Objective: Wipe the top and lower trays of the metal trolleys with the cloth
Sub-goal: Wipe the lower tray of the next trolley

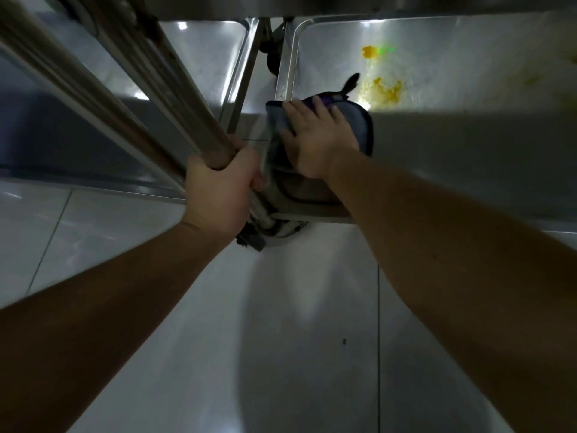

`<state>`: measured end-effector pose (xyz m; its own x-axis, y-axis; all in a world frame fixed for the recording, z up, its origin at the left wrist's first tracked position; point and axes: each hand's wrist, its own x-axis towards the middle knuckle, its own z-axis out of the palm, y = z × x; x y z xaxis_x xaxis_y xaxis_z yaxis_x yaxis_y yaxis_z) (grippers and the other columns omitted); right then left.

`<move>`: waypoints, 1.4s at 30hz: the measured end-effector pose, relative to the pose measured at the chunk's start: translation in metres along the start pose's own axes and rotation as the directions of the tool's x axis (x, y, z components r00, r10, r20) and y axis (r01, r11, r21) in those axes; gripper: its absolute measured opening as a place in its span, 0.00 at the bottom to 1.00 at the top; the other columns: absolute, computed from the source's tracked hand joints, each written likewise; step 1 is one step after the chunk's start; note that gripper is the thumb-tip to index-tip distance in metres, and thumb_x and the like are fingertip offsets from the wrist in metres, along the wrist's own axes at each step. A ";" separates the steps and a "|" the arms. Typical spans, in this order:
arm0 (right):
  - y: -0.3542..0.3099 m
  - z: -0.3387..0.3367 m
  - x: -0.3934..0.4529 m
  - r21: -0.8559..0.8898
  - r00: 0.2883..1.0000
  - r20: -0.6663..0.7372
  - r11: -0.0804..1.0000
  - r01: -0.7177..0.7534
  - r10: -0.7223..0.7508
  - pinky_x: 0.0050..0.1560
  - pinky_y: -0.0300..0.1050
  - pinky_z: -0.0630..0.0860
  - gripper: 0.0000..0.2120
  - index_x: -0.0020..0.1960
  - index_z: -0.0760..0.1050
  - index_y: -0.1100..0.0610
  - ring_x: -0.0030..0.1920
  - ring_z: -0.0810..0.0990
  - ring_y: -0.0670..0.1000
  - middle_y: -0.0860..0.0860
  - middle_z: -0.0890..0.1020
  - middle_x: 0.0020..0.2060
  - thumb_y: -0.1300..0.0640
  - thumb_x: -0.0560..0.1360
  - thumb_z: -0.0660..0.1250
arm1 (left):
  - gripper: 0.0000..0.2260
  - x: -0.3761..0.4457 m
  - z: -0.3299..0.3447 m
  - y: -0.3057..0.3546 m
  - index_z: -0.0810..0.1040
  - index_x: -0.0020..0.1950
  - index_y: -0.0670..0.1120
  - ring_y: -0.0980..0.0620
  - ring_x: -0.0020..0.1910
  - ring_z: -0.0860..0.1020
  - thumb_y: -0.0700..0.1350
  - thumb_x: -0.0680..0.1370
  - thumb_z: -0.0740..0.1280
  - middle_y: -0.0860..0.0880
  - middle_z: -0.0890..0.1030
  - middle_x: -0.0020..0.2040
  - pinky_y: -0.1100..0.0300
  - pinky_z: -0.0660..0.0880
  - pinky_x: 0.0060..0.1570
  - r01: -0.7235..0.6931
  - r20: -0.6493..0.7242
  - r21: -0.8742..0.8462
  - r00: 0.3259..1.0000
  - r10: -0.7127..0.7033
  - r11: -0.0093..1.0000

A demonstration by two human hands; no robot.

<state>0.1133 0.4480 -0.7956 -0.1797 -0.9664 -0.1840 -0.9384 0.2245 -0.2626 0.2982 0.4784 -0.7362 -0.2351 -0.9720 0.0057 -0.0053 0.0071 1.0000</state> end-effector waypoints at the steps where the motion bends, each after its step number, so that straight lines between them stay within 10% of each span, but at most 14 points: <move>1: 0.017 -0.003 -0.008 0.007 0.998 -0.041 0.999 -0.040 0.040 0.81 0.60 0.45 0.31 0.84 0.48 0.50 0.83 0.47 0.56 0.48 0.51 0.84 0.42 0.84 0.47 | 0.11 0.000 -0.001 0.000 0.73 0.27 0.48 0.48 0.30 0.73 0.38 0.69 0.67 0.49 0.72 0.26 0.57 0.73 0.38 -0.010 0.005 0.019 1.000 0.009 1.000; 9: 0.206 -0.031 -0.123 0.069 0.856 -0.173 0.873 -0.483 0.487 0.80 0.62 0.52 0.32 0.82 0.56 0.53 0.82 0.55 0.58 0.53 0.59 0.82 0.39 0.82 0.46 | 0.13 0.001 -0.003 -0.005 0.74 0.25 0.53 0.50 0.29 0.75 0.43 0.69 0.67 0.51 0.74 0.25 0.56 0.76 0.39 -0.034 0.014 0.041 0.999 0.034 0.999; 15: 0.245 -0.038 -0.158 0.126 0.675 -0.064 0.677 -0.725 0.735 0.81 0.62 0.44 0.34 0.85 0.44 0.52 0.83 0.44 0.59 0.49 0.46 0.84 0.38 0.84 0.42 | 0.13 0.001 -0.001 -0.003 0.72 0.25 0.53 0.49 0.28 0.73 0.41 0.69 0.67 0.50 0.71 0.25 0.58 0.74 0.36 -0.038 0.001 -0.011 0.999 0.038 0.999; 28: -0.053 0.039 -0.074 0.027 0.996 -0.003 0.996 -0.090 0.091 0.80 0.62 0.38 0.34 0.84 0.40 0.52 0.82 0.39 0.61 0.50 0.45 0.84 0.40 0.83 0.42 | 0.17 -0.005 0.006 0.006 0.70 0.24 0.51 0.50 0.30 0.72 0.36 0.71 0.64 0.50 0.71 0.26 0.57 0.73 0.37 0.032 -0.036 -0.059 0.999 -0.035 0.998; 33: -0.015 0.028 -0.093 0.053 0.998 -0.054 0.998 -0.021 0.024 0.80 0.55 0.42 0.30 0.85 0.49 0.48 0.83 0.46 0.54 0.45 0.53 0.84 0.42 0.84 0.44 | 0.17 -0.004 0.004 0.008 0.70 0.24 0.50 0.48 0.30 0.71 0.35 0.71 0.63 0.49 0.71 0.25 0.56 0.73 0.37 0.009 -0.006 -0.059 1.000 -0.009 0.998; 42: 0.187 -0.007 -0.190 0.056 0.880 -0.233 0.909 -0.413 0.415 0.79 0.59 0.58 0.33 0.82 0.60 0.51 0.80 0.61 0.58 0.51 0.63 0.81 0.39 0.80 0.48 | 0.17 -0.007 0.001 0.007 0.73 0.24 0.53 0.50 0.33 0.75 0.37 0.71 0.66 0.51 0.73 0.27 0.52 0.78 0.48 0.052 -0.047 -0.031 0.997 -0.053 0.998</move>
<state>-0.0299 0.6730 -0.8029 -0.6159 -0.7862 -0.0500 -0.7620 0.6106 -0.2157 0.2987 0.4857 -0.7295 -0.1886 -0.9809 -0.0473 0.0124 -0.0505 0.9986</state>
